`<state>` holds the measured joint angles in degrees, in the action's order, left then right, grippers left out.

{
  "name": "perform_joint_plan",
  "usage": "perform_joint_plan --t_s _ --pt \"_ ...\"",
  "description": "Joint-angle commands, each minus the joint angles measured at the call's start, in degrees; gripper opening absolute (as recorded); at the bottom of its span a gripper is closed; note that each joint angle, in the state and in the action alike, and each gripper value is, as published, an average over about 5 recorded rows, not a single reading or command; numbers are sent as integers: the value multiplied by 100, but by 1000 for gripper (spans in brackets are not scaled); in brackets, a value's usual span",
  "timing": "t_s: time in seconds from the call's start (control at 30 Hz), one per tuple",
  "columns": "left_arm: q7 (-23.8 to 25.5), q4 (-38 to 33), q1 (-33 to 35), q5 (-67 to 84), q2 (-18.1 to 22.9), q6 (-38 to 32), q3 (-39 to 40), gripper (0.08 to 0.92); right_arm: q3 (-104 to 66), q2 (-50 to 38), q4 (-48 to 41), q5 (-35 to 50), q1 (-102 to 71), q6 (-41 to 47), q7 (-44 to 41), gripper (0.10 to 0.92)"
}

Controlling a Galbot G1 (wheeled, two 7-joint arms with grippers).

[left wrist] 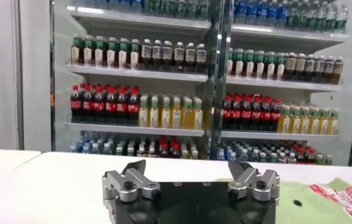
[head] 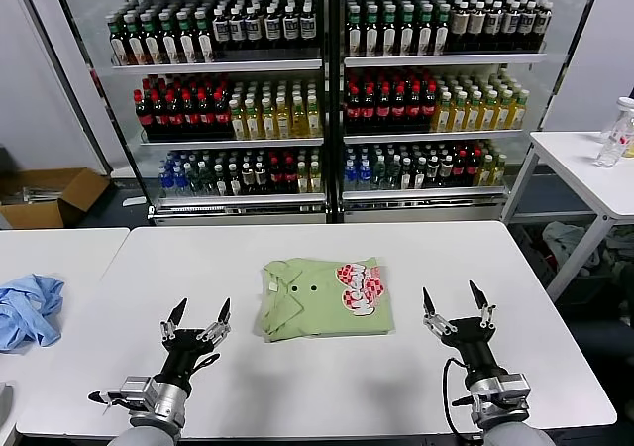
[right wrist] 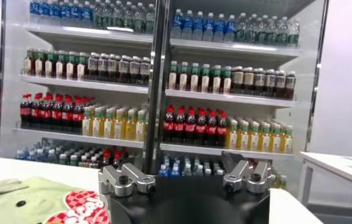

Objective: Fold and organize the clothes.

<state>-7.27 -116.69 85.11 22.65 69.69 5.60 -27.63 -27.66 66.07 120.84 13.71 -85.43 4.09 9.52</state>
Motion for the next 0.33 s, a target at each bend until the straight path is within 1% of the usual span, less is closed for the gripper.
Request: perform_joint_plan --t_s 0.03,0.33 --pt "33 -197 335 -160 44 -21 -55 823 -320 -45 656 275 -553 136 -58 823" --pt "84 -313 444 -189 1 -82 -109 823 -336 -102 595 468 -353 328 -74 823"
